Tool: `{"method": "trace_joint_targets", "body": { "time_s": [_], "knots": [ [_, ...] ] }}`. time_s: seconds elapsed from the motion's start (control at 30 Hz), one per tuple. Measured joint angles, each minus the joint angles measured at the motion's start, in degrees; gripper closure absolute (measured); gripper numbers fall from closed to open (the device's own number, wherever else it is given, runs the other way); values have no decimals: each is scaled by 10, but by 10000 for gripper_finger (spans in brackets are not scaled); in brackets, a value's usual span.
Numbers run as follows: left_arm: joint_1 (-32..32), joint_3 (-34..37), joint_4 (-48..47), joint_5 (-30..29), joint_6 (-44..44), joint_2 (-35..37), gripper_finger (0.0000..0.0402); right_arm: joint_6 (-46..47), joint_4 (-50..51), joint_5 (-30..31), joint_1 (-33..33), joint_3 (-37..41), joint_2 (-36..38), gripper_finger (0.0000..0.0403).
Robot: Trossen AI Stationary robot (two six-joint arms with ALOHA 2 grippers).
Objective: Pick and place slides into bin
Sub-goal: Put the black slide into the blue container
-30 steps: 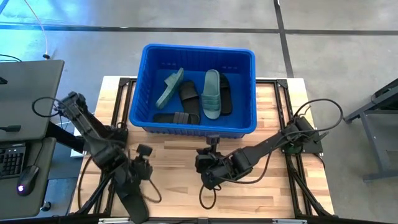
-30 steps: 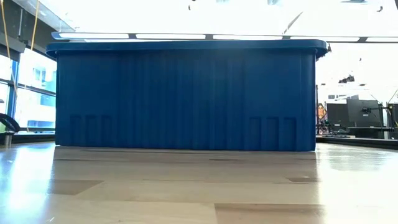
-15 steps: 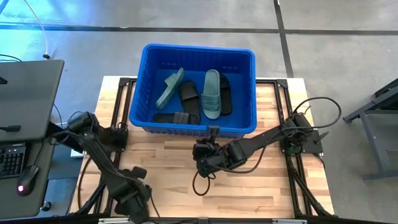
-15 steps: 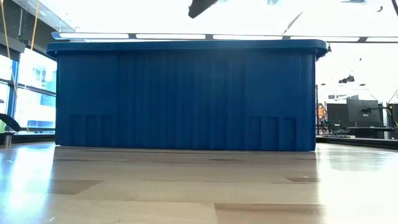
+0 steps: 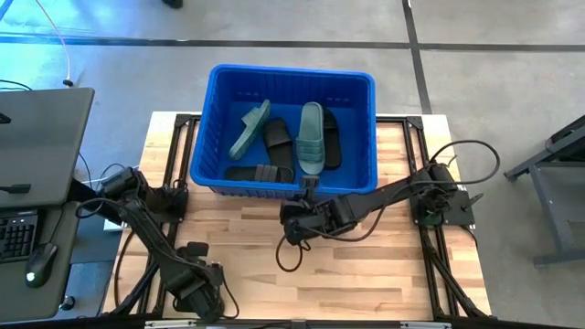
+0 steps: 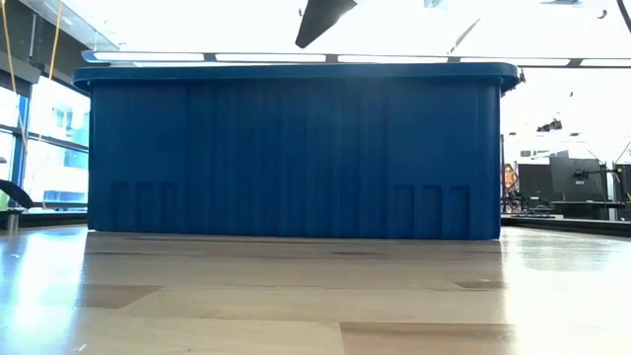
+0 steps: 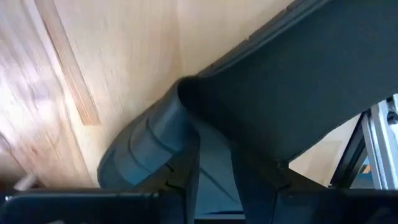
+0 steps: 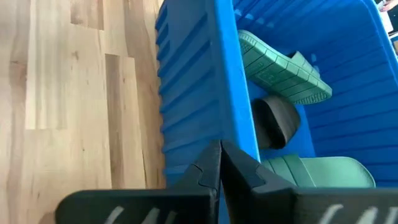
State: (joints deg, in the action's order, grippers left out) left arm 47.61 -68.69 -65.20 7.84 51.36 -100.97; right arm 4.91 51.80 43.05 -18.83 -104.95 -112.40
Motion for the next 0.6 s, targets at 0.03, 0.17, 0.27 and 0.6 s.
{"method": "trace_joint_targets", "body": {
  "time_s": [0.03,0.17,0.27,0.6],
  "knots": [
    [0,0,-1,1,4,0,316,0,0,0,2,0,0,403],
    [0,-14,-27,1,10,0,316,-5,1,0,8,0,0,403],
    [-7,-35,-70,-10,10,0,316,-9,3,-2,9,0,0,402],
    [-14,-68,-23,-74,30,-1,316,-15,1,-3,9,0,0,402]
  ]
}}
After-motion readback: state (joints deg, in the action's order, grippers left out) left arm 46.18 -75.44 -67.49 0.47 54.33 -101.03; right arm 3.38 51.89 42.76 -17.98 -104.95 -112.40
